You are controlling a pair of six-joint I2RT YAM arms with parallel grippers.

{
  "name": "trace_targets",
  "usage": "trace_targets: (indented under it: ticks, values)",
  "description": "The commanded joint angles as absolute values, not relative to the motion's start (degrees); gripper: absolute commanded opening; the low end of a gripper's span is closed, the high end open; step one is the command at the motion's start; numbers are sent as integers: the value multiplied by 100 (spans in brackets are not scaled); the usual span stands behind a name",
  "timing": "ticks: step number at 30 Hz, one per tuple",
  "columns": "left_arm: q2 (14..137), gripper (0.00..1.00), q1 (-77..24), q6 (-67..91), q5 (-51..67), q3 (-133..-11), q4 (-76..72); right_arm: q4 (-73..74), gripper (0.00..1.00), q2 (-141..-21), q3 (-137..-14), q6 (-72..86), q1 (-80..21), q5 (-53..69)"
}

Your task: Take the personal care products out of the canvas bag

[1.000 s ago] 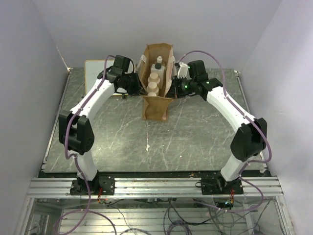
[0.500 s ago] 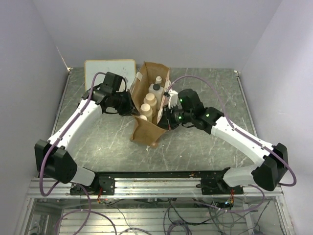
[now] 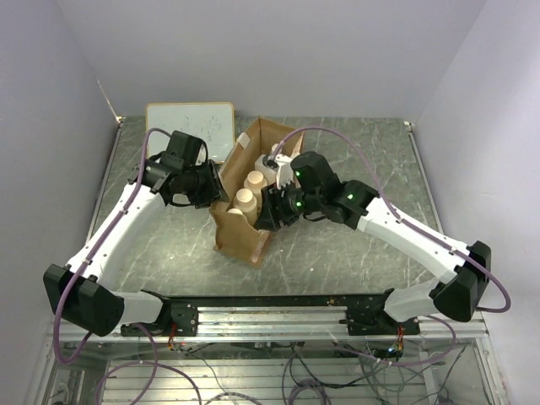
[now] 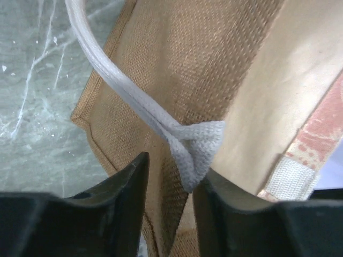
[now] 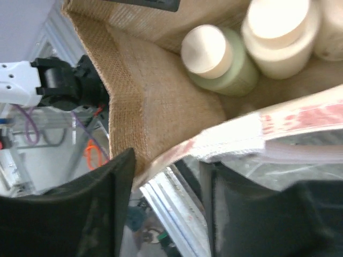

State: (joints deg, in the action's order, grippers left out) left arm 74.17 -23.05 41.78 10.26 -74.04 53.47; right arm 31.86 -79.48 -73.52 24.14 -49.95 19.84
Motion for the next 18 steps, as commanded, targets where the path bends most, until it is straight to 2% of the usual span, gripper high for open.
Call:
trace_targets:
  ticks: [1,3,5,8,12,18]
  values:
    - [7485,56,-2302,4005,820,-7880,5420,3957,60,-7757,-7786,2079,-4697,1279]
    - [7461,65,-2303,4028,700,-7967,5536,4002,73,-7695,-7768,2002,-4364,1345]
    - [7339,71,-2303,4059,720,-7994,5529,4007,82,-7716,-7792,2015,-3917,1697]
    - [7158,82,-2298,4123,785,-7970,5434,3981,90,-7908,-7948,2030,-3500,2148]
    - [7075,83,-2303,4261,979,-7905,5645,3975,92,-8305,-8299,1958,-3488,2500]
    - [6686,84,-2296,4603,1348,-7146,5322,3837,94,-8568,-8297,1899,-3497,2916]
